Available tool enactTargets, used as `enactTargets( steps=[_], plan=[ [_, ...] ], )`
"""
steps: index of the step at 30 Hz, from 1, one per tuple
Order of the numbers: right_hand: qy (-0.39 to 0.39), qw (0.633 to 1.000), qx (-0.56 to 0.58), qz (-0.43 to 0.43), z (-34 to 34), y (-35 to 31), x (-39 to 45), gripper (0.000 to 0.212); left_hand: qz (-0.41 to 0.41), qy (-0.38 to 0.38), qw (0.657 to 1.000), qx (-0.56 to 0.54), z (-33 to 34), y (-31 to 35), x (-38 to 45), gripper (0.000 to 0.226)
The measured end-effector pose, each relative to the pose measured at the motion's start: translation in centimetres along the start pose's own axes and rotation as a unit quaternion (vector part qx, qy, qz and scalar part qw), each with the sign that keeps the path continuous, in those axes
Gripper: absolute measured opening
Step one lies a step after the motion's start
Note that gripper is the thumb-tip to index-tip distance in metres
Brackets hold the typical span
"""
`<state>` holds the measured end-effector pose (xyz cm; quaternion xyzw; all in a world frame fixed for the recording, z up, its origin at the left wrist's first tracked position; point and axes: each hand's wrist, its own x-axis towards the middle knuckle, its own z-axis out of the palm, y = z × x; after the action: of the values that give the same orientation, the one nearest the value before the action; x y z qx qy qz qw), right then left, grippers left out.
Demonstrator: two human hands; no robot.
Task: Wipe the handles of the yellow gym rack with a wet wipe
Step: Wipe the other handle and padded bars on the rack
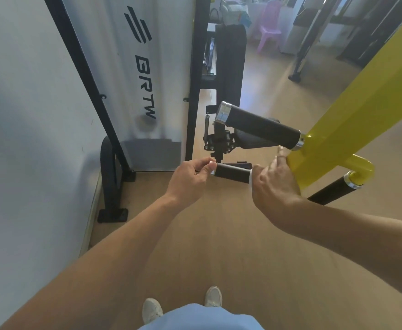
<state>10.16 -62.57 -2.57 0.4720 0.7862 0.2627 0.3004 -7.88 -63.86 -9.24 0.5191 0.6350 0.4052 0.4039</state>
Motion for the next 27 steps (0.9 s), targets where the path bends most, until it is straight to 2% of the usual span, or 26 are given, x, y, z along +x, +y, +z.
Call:
enactTargets(
  steps=[3,6,8,10,12,13,15,18,19,21,24,25,27],
  plan=[
    [0.076,0.986,0.142,-0.047,0.3,-2.3,2.6,0.040,-0.004,0.003,1.000,-0.015,0.2,0.3,0.0,0.030],
    [0.178,0.941,0.279,-0.074,0.6,-4.2,4.7,0.028,-0.001,-0.004,1.000,-0.002,0.1,0.4,0.2,0.032],
    [0.156,0.956,0.241,-0.053,0.6,-3.0,3.7,0.028,-0.005,-0.004,1.000,0.002,-0.2,0.5,0.3,0.032],
    [0.063,0.994,0.090,-0.018,0.7,-1.3,1.6,0.031,-0.006,-0.006,1.000,0.004,-0.3,0.6,0.2,0.034],
    [-0.004,1.000,-0.022,0.007,0.3,0.0,0.3,0.032,-0.003,-0.006,1.000,0.004,-0.2,0.6,0.2,0.036],
    [-0.001,1.000,-0.019,-0.001,0.0,-0.1,0.3,0.032,-0.002,-0.005,1.000,0.002,-0.2,0.6,0.1,0.037],
    [0.032,0.996,0.077,-0.032,-0.5,-1.8,1.9,0.036,0.002,-0.002,1.000,0.004,-0.1,0.6,0.2,0.037],
    [0.119,0.969,0.209,-0.058,-0.8,-4.2,4.5,0.038,0.000,-0.009,1.000,0.006,-0.3,0.5,0.3,0.036],
    [0.120,0.967,0.219,-0.054,-1.0,-4.1,4.4,0.037,-0.003,-0.013,1.000,0.009,-0.4,0.5,0.3,0.034],
    [0.078,0.984,0.155,-0.045,-0.8,-2.7,3.1,0.036,-0.006,-0.016,1.000,0.016,-0.6,0.3,0.4,0.031],
    [-0.018,1.000,-0.022,0.000,-0.6,-0.6,0.5,0.032,-0.010,-0.022,1.000,0.008,-0.3,0.2,0.3,0.034],
    [-0.018,0.999,-0.032,-0.002,-0.7,-0.4,0.3,0.031,-0.008,-0.021,1.000,0.006,-0.2,0.2,0.2,0.036],
    [0.021,0.998,0.045,-0.036,-0.8,-1.3,1.5,0.037,0.003,-0.013,1.000,0.013,0.1,0.1,0.0,0.036]
  ],
)
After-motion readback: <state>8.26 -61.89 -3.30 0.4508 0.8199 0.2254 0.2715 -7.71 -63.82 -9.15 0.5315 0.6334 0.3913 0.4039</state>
